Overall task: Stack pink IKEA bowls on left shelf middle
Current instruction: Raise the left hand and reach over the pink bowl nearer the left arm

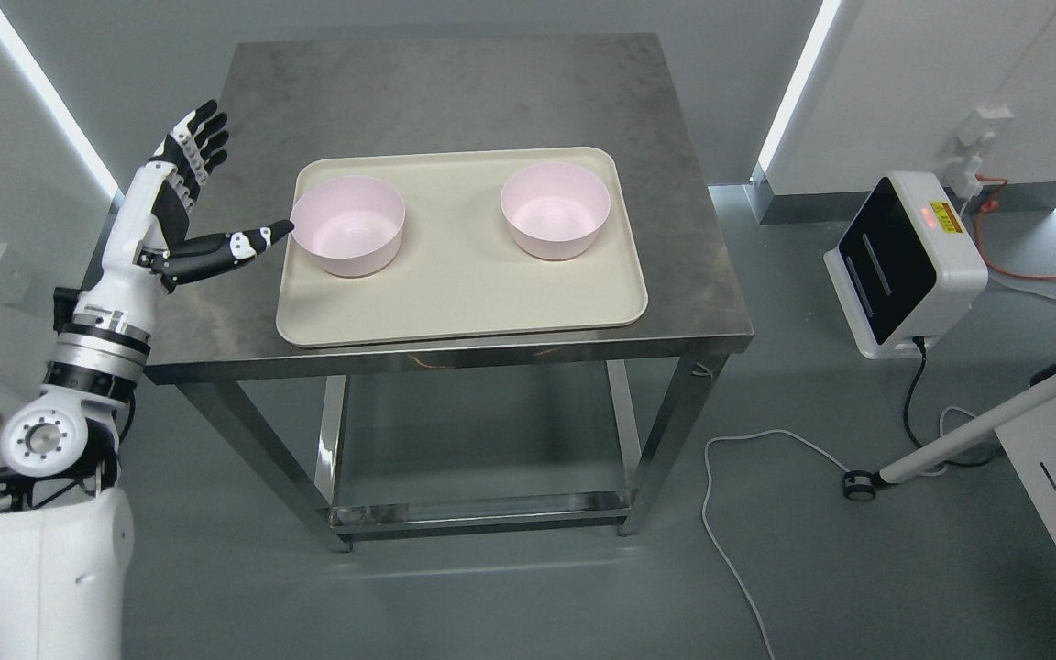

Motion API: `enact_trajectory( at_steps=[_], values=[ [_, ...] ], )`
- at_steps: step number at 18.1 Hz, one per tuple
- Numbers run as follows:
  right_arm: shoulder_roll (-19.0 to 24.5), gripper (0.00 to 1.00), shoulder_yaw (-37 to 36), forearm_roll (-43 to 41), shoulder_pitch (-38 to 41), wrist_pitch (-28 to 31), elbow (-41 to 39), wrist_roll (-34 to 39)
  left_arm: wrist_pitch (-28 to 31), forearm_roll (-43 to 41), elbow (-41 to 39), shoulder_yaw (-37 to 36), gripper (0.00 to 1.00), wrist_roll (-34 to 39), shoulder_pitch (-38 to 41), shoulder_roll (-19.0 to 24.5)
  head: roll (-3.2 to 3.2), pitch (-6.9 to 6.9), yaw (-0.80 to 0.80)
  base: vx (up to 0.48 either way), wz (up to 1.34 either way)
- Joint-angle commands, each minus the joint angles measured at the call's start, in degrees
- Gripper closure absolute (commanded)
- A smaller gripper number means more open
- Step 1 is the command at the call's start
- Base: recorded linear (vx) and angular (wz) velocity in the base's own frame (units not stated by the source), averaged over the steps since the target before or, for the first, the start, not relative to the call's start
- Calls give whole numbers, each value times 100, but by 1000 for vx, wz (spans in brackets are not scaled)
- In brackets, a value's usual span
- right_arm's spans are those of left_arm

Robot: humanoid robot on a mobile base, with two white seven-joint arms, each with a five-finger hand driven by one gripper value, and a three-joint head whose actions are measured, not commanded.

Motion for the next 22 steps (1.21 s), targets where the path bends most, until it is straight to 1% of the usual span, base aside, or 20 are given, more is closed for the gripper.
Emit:
enact_trajectory(
  at_steps=[1,3,6,9,10,12,13,14,15,16,19,20,22],
  values=[
    [-100,0,-70,0,166,-11,-193,3,-516,-1422,1107,-1640,0,-765,-1450,1215,0,0,0,0,0],
    [-100,0,-62,0,166,-3,-193,3,-587,-2100,1503,-1992,0,-1180,-1979,1136,0,0,0,0,0],
    [-100,0,-70,0,166,-11,-193,3,-587,-2761,2135,-2423,0,-1295,-2446,1074,0,0,0,0,0],
    [-100,0,-62,0,166,-11,-193,3,-587,-2947,2375,-2530,1,-1304,-2719,1057,0,0,0,0,0],
    [-100,0,-62,0,166,-3,-193,3,-553,-3104,2480,-2582,5,-1304,-2798,1057,0,0,0,0,0],
    [-100,0,-62,0,166,-3,-193,3,-526,-3655,2673,-2618,6,-1330,-2956,1083,0,0,0,0,0],
    [-100,0,-62,0,166,-3,-193,3,-517,-3885,2726,-2609,6,-1444,-3000,1092,0,0,0,0,0],
    [-100,0,-62,0,166,-3,-193,3,-517,-4087,2779,-2609,6,-1767,-3001,1074,0,0,0,0,0],
    [-100,0,-62,0,166,-11,-193,3,-517,-4168,2806,-2618,7,-2109,-3009,1039,0,0,0,0,0],
    [-100,0,-62,0,166,-11,-193,3,-517,-4203,2823,-2653,7,-2287,-3009,1030,0,0,0,0,0],
    [-100,0,-62,0,166,-3,-193,3,-508,-4212,2902,-2785,7,-2341,-3044,951,0,0,0,0,0],
    [-100,0,-70,0,166,-3,-193,3,-447,-4213,2972,-2793,8,-2333,-3166,899,0,0,0,0,0],
    [-100,0,-62,0,166,-3,-193,3,34,-4204,3017,-2811,10,-2367,-3369,706,0,0,0,0,0]
  ],
)
